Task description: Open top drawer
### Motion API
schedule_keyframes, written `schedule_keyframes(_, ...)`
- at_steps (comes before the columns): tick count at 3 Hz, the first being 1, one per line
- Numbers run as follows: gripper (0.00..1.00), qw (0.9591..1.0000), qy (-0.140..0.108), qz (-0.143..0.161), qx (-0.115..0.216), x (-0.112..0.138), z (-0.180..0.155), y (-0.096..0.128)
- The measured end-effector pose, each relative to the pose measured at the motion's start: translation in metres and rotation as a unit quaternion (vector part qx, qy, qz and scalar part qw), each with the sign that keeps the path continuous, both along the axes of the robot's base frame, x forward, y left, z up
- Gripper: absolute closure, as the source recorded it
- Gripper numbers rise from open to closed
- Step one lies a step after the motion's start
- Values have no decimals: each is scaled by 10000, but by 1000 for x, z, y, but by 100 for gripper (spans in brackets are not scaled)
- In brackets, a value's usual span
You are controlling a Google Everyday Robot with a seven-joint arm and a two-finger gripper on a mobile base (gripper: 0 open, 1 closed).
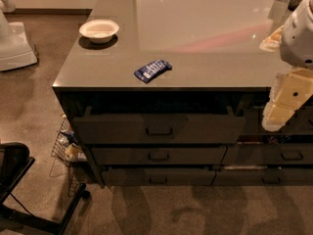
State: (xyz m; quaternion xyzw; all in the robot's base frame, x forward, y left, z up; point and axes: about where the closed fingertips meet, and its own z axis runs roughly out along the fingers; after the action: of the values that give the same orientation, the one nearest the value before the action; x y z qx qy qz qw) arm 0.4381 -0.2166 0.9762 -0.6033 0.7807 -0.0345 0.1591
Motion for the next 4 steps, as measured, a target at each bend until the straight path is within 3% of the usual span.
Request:
schedule_keyframes(3, 0, 9999, -7, 140, 98, 10, -30, 21)
schedule_keyframes(4, 0, 9987, 97, 208, 446, 33, -72, 28)
